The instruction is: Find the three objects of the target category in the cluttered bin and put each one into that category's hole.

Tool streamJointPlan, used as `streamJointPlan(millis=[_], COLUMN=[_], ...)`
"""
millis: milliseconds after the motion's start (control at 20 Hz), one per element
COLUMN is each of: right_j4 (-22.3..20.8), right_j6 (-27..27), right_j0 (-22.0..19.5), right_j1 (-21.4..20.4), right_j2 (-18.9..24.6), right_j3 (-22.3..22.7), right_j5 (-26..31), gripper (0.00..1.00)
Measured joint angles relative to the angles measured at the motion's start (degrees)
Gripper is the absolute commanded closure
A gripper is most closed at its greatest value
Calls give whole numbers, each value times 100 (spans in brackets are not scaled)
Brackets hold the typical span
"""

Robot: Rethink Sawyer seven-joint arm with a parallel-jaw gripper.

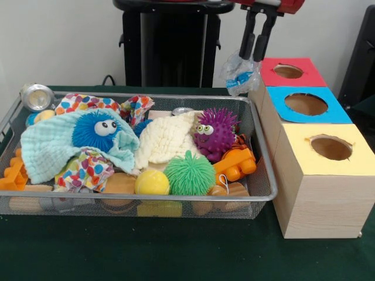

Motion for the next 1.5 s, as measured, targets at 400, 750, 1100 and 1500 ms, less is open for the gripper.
streamJointPlan(millis=[400,750,1100,1500], right_j4=[566,789,789,782], right_j6=[397,873,982,982], right_j0=[576,876,974,1122], right_j1=[29,100,125,124], right_j2=[-241,-366,-458,-675], right_j3=[230,234,274,354], right_j5=[1,0,-101,-300], gripper=[100,100,100,100])
